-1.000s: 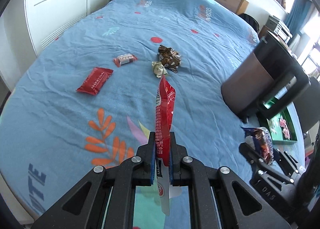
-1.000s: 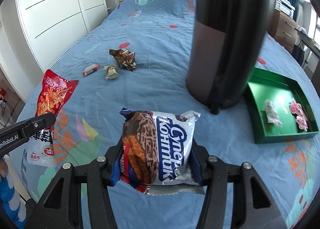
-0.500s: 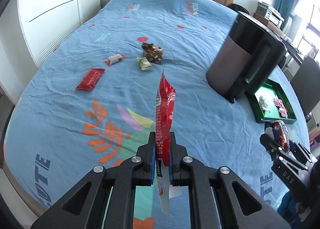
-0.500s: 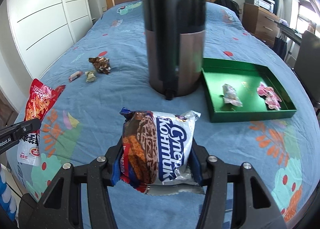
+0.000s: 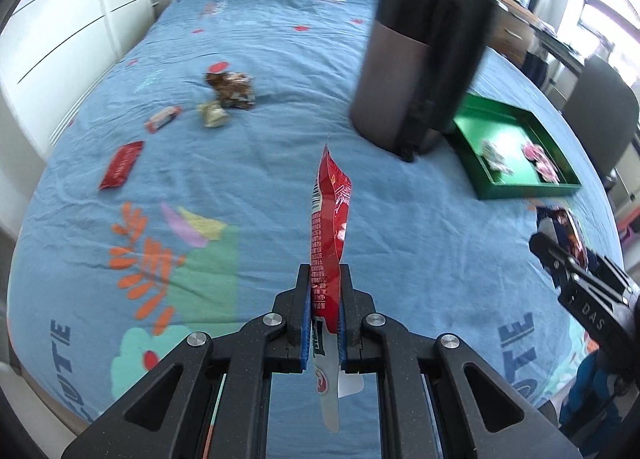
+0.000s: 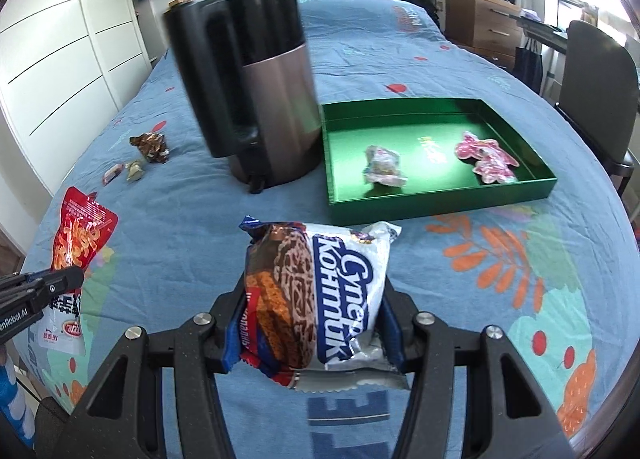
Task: Organize snacks
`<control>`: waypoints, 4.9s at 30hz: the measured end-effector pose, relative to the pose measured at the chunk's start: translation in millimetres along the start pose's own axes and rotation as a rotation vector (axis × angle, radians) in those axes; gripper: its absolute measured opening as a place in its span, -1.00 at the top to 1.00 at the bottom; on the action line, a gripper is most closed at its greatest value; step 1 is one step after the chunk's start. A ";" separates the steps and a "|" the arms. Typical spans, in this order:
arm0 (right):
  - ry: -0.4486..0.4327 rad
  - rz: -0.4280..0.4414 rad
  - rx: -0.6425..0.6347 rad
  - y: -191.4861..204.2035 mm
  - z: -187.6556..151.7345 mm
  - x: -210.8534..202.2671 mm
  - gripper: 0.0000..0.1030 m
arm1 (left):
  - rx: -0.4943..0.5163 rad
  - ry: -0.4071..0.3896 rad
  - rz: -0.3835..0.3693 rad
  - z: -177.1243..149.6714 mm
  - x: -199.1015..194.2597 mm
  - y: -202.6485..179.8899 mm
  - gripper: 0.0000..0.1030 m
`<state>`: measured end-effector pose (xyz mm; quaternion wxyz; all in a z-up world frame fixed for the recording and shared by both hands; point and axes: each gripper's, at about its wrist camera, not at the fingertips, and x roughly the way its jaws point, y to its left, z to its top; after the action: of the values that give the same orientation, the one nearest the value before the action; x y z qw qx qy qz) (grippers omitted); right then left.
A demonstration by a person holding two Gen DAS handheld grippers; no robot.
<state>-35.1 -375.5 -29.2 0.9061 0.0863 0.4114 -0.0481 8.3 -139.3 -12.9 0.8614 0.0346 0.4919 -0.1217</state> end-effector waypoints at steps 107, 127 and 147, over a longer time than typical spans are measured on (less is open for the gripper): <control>0.091 -0.216 0.058 -223.3 166.5 187.8 -1.00 | 0.356 -0.018 -0.199 140.9 161.7 -289.3 0.41; -0.011 -0.229 0.060 -212.5 165.7 102.4 -1.00 | 0.365 -0.052 -0.228 127.4 110.9 -275.9 0.31; -0.033 -0.222 0.031 -142.8 96.7 19.3 -1.00 | 0.324 -0.054 -0.190 67.3 51.1 -200.5 0.03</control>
<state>26.3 -534.8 2.1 0.9003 0.0533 0.4029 -0.1557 40.8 -354.4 -10.1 0.8421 0.1229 0.4438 -0.2808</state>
